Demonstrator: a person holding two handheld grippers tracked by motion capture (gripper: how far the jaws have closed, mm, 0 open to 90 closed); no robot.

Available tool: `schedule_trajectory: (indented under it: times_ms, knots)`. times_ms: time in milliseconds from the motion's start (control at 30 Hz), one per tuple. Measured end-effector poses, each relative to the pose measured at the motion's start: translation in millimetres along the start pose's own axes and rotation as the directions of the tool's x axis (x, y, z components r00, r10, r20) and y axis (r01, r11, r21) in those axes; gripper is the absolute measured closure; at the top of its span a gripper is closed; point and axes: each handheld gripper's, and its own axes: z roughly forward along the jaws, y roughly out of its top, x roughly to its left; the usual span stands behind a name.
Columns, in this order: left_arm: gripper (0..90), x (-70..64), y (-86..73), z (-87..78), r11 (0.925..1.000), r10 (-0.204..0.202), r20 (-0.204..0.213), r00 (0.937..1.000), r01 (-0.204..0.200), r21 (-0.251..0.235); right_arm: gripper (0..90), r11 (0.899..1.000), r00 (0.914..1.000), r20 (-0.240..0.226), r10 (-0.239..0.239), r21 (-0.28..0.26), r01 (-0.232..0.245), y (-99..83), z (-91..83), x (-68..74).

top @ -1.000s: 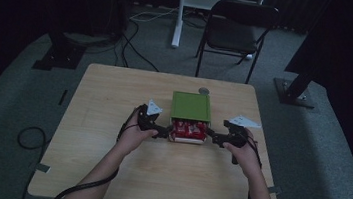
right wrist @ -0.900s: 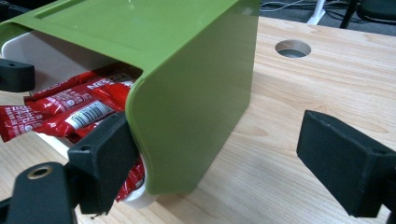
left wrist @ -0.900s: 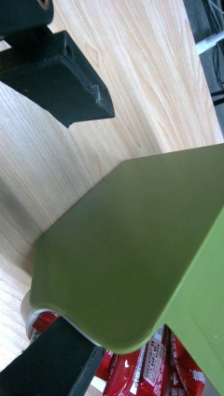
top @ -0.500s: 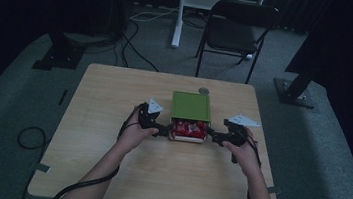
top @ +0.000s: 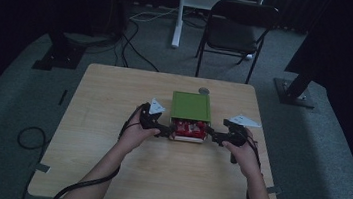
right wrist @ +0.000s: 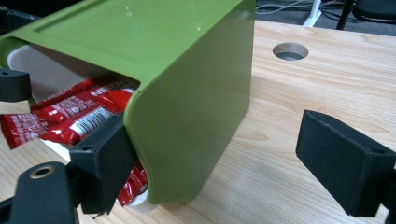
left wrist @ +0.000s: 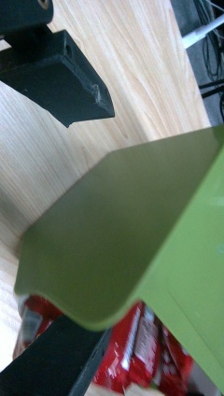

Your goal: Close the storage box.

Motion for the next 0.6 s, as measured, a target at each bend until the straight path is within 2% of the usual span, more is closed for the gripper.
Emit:
schedule_trajectory:
  times_ms: [233,300,333,600]
  knots:
    - [2.8,-3.4,-0.2,-6.9,1.0,-0.007,0.0,1.0,0.007,-0.003,13.2,1.0,0.9997,-0.012,0.02,-0.021,-0.02,0.1,-6.4,0.5]
    - [2.8,-3.0,-2.0,-8.6,0.9999,-0.013,-0.009,0.9999,0.013,0.003,13.2,0.999,0.9994,-0.017,0.031,-0.025,-0.032,-1.0,-9.0,0.8]
    - [2.8,-3.0,-3.6,-10.0,0.9996,-0.028,-0.009,0.9996,0.029,0.003,13.2,0.999,0.9993,-0.017,0.032,-0.024,-0.033,-1.7,-9.8,0.9]
    - [2.8,0.6,-12.0,-19.0,0.9995,-0.025,-0.024,0.9994,0.026,0.017,13.1,0.999,0.9992,-0.007,0.039,-0.02,-0.039,-8.3,-16.5,-0.5]
